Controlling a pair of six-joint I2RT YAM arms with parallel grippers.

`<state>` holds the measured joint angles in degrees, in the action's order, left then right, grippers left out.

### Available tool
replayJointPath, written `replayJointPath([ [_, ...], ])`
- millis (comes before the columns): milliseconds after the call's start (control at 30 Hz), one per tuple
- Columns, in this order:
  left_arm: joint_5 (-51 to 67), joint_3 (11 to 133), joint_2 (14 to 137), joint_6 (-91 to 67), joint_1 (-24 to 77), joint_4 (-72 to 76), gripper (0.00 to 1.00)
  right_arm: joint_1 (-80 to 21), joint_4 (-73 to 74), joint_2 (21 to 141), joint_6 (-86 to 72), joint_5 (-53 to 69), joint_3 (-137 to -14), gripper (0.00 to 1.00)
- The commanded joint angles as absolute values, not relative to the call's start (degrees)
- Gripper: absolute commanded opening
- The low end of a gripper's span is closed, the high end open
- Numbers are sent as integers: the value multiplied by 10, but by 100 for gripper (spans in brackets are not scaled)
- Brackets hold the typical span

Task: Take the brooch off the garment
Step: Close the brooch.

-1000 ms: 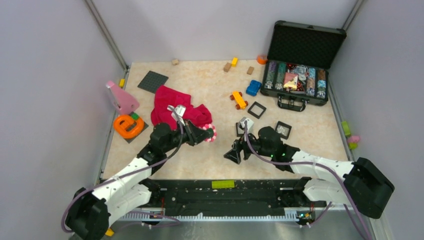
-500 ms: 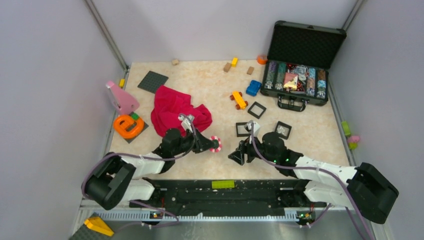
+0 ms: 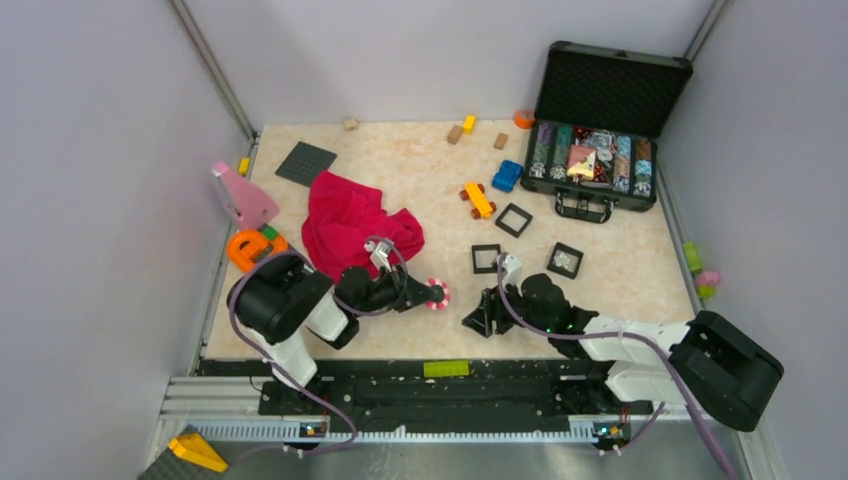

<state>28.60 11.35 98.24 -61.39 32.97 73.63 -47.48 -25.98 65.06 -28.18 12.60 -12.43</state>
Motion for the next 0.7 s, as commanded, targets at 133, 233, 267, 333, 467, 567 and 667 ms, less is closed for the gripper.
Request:
replayJointPath([
  [133,283,118,977,-653,334,867,6,-476,-365,740,-304,139,-141,35],
  [233,285,135,950,-633,335,809,6,-476,-376,748,-300,133,-150,33],
  [267,289,146,944,-626,334,794,6,-475,-371,747,-294,128,-156,33],
  [333,306,180,932,-608,334,741,6,-473,-352,744,-279,120,-176,33],
  [467,317,260,907,-535,333,566,4,-430,-320,725,-266,155,-206,33],
  [567,286,269,879,-483,333,542,4,-377,-325,695,-277,198,-201,35],
  [667,267,321,874,-446,331,442,5,-361,-289,677,-250,200,-217,40],
])
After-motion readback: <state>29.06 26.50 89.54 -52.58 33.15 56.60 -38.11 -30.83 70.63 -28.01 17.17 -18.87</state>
